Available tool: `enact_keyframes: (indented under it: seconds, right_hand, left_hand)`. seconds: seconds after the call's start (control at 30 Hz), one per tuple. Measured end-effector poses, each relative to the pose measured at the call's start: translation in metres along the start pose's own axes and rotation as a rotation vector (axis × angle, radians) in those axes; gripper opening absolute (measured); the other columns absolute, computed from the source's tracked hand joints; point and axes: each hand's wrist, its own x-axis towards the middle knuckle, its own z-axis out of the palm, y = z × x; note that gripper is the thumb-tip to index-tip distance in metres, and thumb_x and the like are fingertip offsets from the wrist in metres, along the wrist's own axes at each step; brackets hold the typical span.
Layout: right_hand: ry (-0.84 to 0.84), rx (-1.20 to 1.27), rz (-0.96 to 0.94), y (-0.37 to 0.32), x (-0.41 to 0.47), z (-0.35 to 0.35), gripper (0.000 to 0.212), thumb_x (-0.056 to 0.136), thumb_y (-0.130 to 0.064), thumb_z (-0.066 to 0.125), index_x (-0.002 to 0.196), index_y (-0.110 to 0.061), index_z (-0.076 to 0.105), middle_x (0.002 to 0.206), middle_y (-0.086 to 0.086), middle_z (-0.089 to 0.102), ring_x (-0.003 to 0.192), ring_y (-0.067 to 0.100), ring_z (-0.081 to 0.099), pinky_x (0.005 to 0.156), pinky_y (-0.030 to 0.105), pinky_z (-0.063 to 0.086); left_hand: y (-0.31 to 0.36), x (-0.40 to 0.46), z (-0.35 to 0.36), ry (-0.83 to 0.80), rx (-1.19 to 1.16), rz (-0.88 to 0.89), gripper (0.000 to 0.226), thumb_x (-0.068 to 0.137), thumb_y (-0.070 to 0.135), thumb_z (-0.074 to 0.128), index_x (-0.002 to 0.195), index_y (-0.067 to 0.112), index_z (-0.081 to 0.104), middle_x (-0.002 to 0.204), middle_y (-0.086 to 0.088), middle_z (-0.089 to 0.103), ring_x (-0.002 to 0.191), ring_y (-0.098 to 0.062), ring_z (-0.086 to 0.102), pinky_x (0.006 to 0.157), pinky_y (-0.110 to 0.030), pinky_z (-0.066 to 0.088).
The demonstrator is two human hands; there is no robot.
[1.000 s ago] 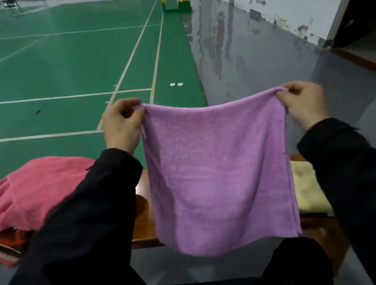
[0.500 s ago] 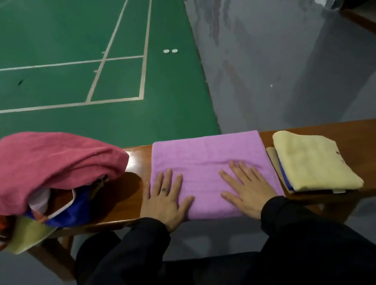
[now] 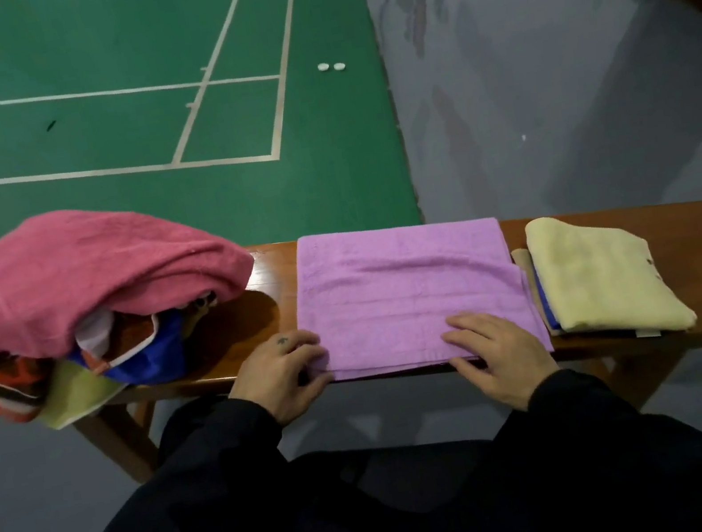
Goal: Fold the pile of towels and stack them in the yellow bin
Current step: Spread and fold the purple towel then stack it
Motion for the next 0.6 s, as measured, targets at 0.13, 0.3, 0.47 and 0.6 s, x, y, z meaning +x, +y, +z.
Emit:
enact_keyframes:
  seconds: [0.13,0.3,0.47,0.6]
  right_hand:
    - [-0.053,0.004,0.007,0.010,-0.004,-0.003,0.046,0.102,-0.050,0.044,0.123,-0.021,0.073,0.137,0.000,0.065,0.126,0.020,0.061,0.105,0.039,0.052]
    - [-0.047,0.021,0.039,0.010,-0.003,-0.002,0.040,0.100,-0.039,0.046,0.122,-0.021,0.075,0.136,0.002,0.067,0.127,0.022,0.062,0.106,0.043,0.051]
    - [-0.059,0.001,0.050,0.006,-0.004,-0.007,0.043,0.099,-0.044,0.048,0.127,-0.022,0.072,0.141,-0.002,0.063,0.135,0.021,0.055,0.115,0.042,0.040]
    - [-0.053,-0.008,0.049,0.005,-0.009,-0.009,0.041,0.097,-0.042,0.052,0.127,-0.022,0.071,0.141,-0.002,0.063,0.134,0.019,0.055,0.113,0.045,0.044]
  left_hand:
    - [0.001,0.000,-0.007,0.008,0.021,0.062,0.016,0.082,0.035,0.076,0.096,0.027,0.073,0.110,0.010,0.069,0.089,-0.017,0.066,0.072,-0.029,0.055]
    - [0.004,-0.003,-0.007,0.051,0.020,0.048,0.022,0.095,0.036,0.057,0.100,0.024,0.076,0.109,0.010,0.071,0.093,-0.016,0.067,0.075,-0.034,0.058]
    - [0.016,-0.002,-0.014,0.262,0.041,0.026,0.020,0.096,0.020,0.054,0.101,0.013,0.072,0.102,0.001,0.071,0.088,-0.026,0.062,0.069,-0.035,0.054]
    - [0.018,-0.009,-0.016,0.274,0.146,0.187,0.014,0.086,0.011,0.067,0.100,0.012,0.070,0.104,-0.001,0.068,0.090,-0.026,0.061,0.073,-0.040,0.050]
